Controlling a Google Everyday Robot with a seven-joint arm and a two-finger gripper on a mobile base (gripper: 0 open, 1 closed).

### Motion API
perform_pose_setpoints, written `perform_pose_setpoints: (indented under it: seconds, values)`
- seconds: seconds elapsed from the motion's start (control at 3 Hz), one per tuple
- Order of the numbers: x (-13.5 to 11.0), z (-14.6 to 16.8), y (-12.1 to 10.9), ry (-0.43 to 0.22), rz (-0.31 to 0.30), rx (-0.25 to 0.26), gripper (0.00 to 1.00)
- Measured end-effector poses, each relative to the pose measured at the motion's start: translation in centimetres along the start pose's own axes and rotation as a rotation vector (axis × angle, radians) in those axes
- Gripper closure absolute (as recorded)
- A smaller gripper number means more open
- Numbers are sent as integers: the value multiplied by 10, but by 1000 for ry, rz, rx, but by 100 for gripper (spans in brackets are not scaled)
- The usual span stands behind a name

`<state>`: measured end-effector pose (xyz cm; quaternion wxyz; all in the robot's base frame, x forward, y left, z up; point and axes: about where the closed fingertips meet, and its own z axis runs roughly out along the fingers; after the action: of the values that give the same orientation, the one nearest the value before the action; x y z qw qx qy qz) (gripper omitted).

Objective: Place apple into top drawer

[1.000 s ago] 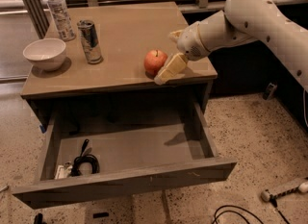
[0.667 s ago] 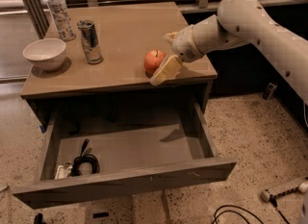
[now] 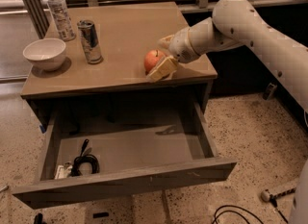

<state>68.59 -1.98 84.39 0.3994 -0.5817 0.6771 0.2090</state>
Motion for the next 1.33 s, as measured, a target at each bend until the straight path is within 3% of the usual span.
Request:
perform_pose_setpoints:
  seconds: [0.67, 1.0, 1.33]
  values:
    - [0, 0, 0, 0, 0, 0, 65]
    - [-1, -1, 2, -4, -7, -4, 96]
    - [-4, -7, 10, -20, -36, -21, 100]
